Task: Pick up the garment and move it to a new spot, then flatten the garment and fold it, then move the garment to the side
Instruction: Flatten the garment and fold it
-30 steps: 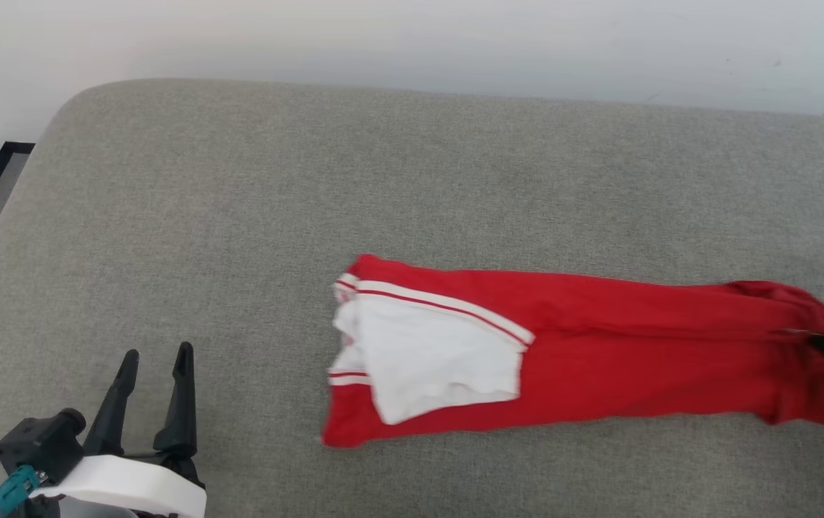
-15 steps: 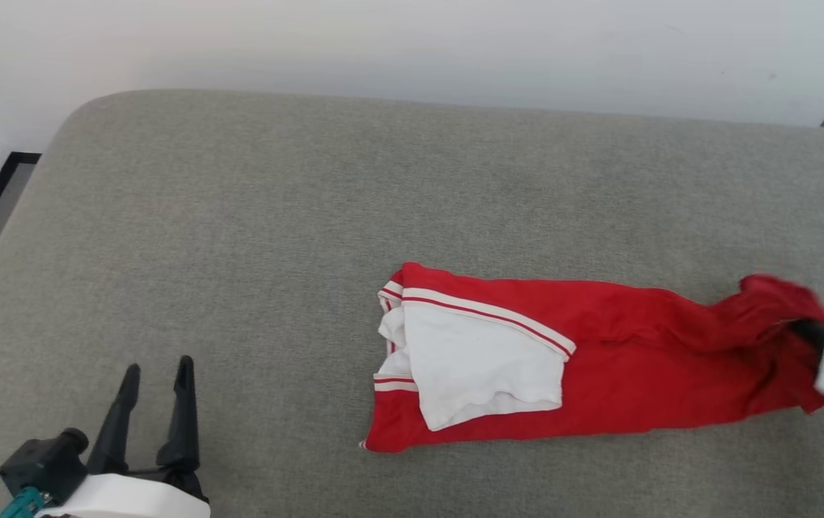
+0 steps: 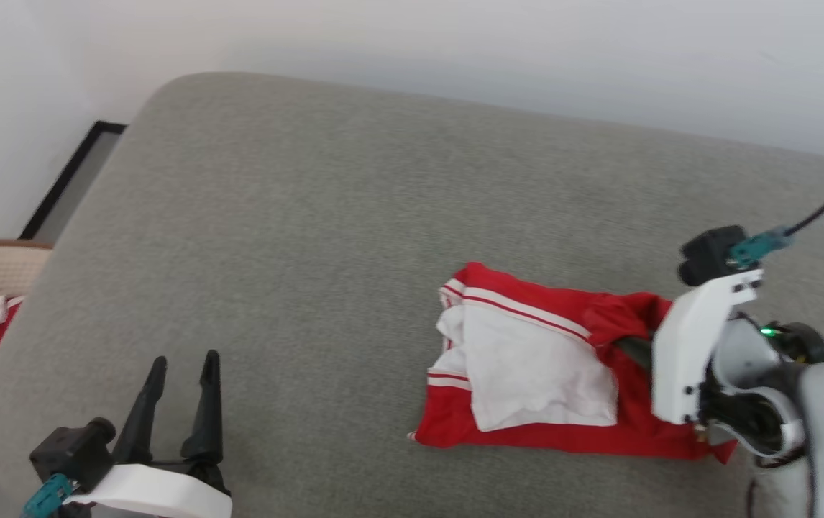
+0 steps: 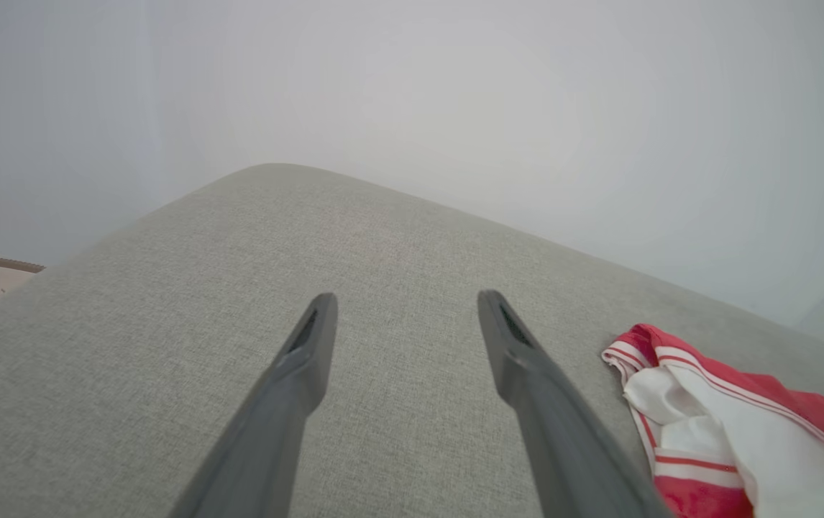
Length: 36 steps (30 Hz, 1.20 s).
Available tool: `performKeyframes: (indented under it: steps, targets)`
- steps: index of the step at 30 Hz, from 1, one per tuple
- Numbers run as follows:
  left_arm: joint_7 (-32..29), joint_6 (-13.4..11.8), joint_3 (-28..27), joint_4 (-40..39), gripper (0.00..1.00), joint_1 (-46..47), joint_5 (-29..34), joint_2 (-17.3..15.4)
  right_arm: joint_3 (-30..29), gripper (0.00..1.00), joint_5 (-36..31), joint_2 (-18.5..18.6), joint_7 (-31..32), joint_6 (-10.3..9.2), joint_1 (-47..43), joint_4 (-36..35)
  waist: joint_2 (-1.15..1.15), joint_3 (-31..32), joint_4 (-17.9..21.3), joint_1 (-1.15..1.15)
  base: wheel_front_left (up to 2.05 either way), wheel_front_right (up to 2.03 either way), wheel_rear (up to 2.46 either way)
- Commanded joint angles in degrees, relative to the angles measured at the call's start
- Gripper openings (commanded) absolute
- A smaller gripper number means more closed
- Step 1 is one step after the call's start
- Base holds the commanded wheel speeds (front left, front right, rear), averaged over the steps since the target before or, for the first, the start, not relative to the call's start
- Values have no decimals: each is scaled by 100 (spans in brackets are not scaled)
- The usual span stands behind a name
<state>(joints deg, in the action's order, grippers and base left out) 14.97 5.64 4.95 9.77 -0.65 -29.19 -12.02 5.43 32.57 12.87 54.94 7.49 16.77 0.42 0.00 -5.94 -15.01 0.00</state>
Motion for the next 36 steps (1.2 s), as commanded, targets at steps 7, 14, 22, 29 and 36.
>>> performKeyframes:
  steps: [7, 14, 22, 29, 36]
  targets:
    - [28, 101, 127, 123, 100, 215, 62, 78, 506, 0, -65, -349, -337, 1, 397, 648, 0, -26, -559, 0, 0, 0, 0]
    - [28, 142, 131, 186, 100, 305, 80, 159, 777, 3, -136, -482, -699, 1, 735, 1410, 0, -67, -788, 0, 0, 0, 0]
    - [28, 170, -51, 186, 100, 165, 115, 111, 789, 100, 119, -536, -935, 1, 972, 1364, 0, 5, -557, 0, 0, 0, 0]
    - [28, 175, -212, 113, 100, 101, 156, 65, 432, 100, 236, -420, -1009, 1, 852, 889, 0, 61, -198, 0, 0, 0, 0]
    - [28, 178, -366, -7, 100, 9, 203, 19, -15, 100, 146, -264, -1279, 1, 539, 402, 0, 141, 277, 0, 0, 0, 0]
